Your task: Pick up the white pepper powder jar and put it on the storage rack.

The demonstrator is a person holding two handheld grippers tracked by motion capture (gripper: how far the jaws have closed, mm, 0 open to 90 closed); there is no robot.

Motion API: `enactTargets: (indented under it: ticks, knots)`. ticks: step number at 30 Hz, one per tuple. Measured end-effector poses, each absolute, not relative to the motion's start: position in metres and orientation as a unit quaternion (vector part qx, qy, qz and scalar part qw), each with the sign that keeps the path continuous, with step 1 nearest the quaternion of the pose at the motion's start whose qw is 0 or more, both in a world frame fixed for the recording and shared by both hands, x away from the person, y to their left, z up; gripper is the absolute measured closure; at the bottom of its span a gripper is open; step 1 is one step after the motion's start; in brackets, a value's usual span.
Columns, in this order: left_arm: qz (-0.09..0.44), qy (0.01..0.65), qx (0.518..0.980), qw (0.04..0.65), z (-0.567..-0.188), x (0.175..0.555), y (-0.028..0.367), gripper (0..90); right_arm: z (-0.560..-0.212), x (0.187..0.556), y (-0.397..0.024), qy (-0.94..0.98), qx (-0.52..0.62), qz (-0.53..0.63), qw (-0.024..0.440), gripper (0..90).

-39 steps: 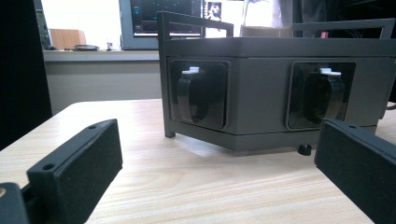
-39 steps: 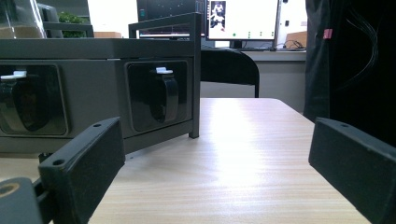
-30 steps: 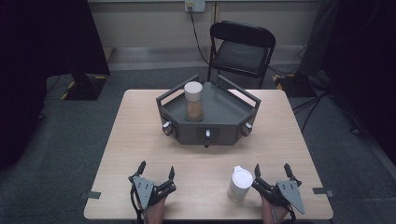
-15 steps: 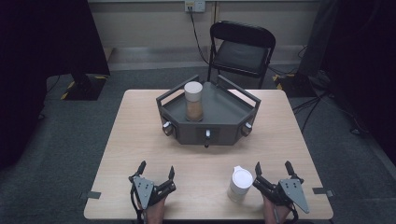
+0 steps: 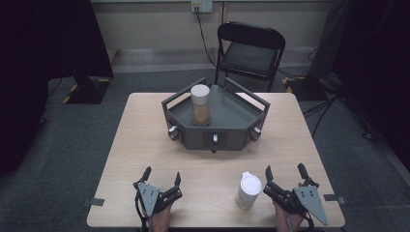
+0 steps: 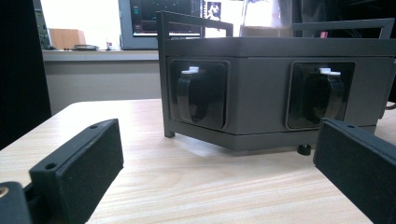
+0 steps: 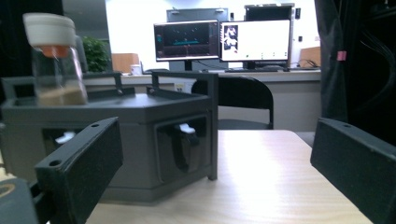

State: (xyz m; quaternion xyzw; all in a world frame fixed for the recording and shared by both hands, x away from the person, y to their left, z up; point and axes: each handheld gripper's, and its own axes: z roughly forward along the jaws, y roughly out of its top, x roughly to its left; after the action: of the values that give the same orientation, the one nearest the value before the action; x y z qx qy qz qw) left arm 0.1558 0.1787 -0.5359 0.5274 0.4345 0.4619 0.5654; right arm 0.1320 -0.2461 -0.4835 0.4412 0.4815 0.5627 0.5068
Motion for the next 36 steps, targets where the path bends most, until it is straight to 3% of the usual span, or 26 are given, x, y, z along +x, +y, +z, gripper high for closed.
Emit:
enactTargets:
  ticks: [13,36]
  knots:
    - [0.461,0.434,0.528,0.566,-0.536,0.156,0.179,0.8,-0.464,0.117,-0.238,0.507,0.406,0.588,0.482,2.4]
    - [0.461,0.433,0.528,0.566,-0.536,0.156,0.179,0.5,-0.486,0.114,-0.228,0.554,0.374,0.604,0.434,2.6]
